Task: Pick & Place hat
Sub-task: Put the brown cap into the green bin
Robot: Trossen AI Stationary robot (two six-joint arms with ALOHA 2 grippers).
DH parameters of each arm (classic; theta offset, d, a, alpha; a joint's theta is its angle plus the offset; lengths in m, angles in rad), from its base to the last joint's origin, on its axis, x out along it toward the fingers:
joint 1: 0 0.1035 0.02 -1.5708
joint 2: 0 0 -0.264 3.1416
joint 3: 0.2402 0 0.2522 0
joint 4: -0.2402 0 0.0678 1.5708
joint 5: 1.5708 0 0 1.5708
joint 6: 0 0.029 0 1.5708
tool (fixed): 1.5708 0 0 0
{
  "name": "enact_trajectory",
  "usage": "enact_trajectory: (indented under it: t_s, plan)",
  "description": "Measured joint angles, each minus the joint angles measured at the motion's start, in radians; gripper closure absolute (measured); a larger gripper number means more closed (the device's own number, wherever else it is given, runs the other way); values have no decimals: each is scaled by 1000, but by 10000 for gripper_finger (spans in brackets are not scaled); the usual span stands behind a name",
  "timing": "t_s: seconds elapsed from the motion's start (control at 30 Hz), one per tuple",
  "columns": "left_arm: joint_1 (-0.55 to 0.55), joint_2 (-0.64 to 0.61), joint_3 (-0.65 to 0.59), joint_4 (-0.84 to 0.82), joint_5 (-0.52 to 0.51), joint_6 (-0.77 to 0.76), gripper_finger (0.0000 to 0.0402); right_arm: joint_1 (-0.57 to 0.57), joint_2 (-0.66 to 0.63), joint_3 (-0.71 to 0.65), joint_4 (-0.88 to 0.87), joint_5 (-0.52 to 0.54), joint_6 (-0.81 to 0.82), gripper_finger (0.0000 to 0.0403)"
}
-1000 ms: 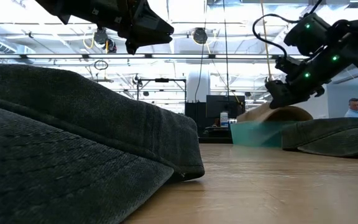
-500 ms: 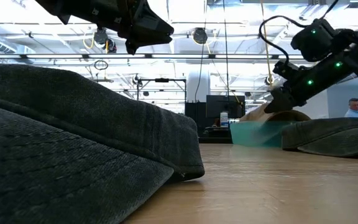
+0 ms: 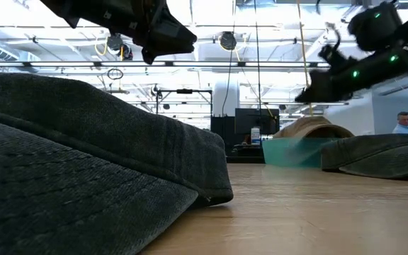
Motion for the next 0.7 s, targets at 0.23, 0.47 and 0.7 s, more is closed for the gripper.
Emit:
enact_trajectory:
  t_s: [0.23,0.47,0.7]
  plan:
    - [0,0,0,2,0,-2,268,63,-176,1,-174,340,67,314]
    - [0,0,0,4,0,-1,268,45,-229,1,-527,494,320,314]
    - [-13,0,0,4,-1,-2,268,-29,-205,1,-676,492,532,314]
